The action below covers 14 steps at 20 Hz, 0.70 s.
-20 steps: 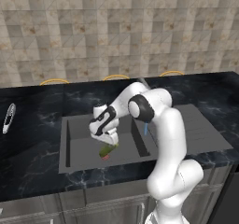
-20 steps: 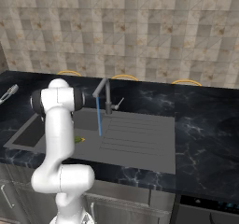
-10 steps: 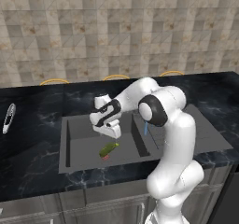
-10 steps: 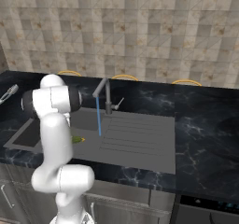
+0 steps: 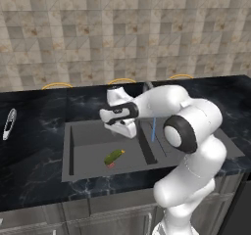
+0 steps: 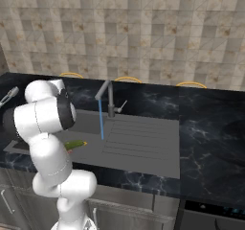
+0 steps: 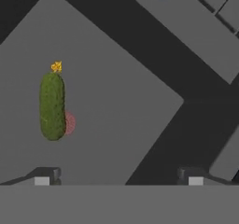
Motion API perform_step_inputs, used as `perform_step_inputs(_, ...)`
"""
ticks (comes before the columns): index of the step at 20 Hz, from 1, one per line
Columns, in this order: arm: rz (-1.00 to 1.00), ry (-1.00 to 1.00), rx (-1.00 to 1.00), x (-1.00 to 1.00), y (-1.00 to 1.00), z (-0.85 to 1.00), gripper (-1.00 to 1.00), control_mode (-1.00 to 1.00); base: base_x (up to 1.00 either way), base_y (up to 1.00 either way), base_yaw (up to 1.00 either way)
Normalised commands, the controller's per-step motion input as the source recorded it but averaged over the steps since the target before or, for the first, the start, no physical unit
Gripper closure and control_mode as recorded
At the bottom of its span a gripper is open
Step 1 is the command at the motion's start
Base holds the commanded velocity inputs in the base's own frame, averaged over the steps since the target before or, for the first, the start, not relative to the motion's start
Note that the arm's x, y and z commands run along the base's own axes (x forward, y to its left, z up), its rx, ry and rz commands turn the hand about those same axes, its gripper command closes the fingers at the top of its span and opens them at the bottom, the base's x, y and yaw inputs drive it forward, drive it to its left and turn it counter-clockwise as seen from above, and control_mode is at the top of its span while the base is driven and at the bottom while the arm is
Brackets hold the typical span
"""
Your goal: Turn on the sink faucet. Then move the cucumber from the counter to the sink. Turn off the sink. Move the vegetable from the sink to the pot next to the stove. Finally move the pot to the front center burner.
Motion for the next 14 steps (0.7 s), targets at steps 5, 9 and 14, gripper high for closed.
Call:
perform_step_inputs(5, 0.0, -0.04, 0.0, -0.55, -0.3, 0.68, -1.0, -1.0, 0.0, 0.0, 0.0)
perform_step_inputs(9, 0.0, -0.03, 0.0, -0.52, -0.37, 0.56, -1.0, -1.0, 0.0, 0.0, 0.0)
perform_step_inputs(14, 0.0, -0.04, 0.0, -0.51, -0.48, 0.37, -1.0, -1.0, 0.0, 0.0, 0.0)
